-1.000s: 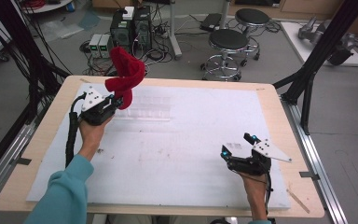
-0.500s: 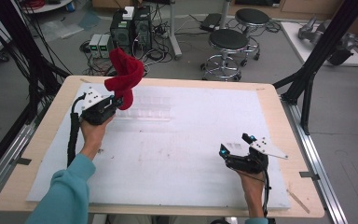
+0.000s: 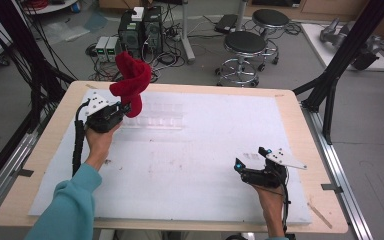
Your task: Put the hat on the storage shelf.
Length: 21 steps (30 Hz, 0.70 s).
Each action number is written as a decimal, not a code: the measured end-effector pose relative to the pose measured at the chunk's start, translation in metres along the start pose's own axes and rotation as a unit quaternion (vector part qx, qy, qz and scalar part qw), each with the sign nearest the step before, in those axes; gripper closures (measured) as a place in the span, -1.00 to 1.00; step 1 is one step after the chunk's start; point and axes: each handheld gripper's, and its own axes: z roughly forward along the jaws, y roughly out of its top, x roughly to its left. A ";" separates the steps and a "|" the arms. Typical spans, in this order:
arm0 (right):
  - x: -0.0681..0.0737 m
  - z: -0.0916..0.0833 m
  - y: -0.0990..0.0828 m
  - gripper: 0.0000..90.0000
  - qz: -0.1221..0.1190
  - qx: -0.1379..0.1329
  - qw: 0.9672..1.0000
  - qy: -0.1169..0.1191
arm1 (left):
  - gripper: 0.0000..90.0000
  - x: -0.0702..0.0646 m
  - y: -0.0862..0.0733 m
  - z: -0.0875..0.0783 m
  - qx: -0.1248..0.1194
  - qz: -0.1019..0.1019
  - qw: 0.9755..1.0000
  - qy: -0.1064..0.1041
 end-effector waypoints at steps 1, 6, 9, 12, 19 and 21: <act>0.000 -0.001 0.000 -0.99 0.002 -0.001 1.000 0.001 | 0.90 -0.001 0.000 0.000 -0.001 0.002 1.000 -0.003; 0.002 -0.004 0.001 -0.99 0.000 -0.010 1.000 0.002 | 0.90 -0.001 0.001 -0.001 0.002 -0.005 1.000 -0.005; 0.003 -0.006 0.000 -0.99 0.001 -0.009 1.000 0.000 | 0.90 0.001 0.001 -0.002 0.006 -0.015 1.000 -0.007; 0.005 -0.009 0.001 -0.99 -0.008 -0.016 1.000 -0.002 | 0.90 0.001 0.001 -0.002 0.005 -0.019 1.000 -0.005; 0.004 -0.021 0.000 -0.99 -0.002 -0.027 1.000 -0.003 | 0.90 -0.001 0.004 -0.003 0.004 -0.007 1.000 -0.004; 0.005 -0.022 -0.002 -0.99 -0.002 -0.030 1.000 -0.002 | 0.90 0.000 0.004 -0.003 0.004 -0.014 1.000 -0.004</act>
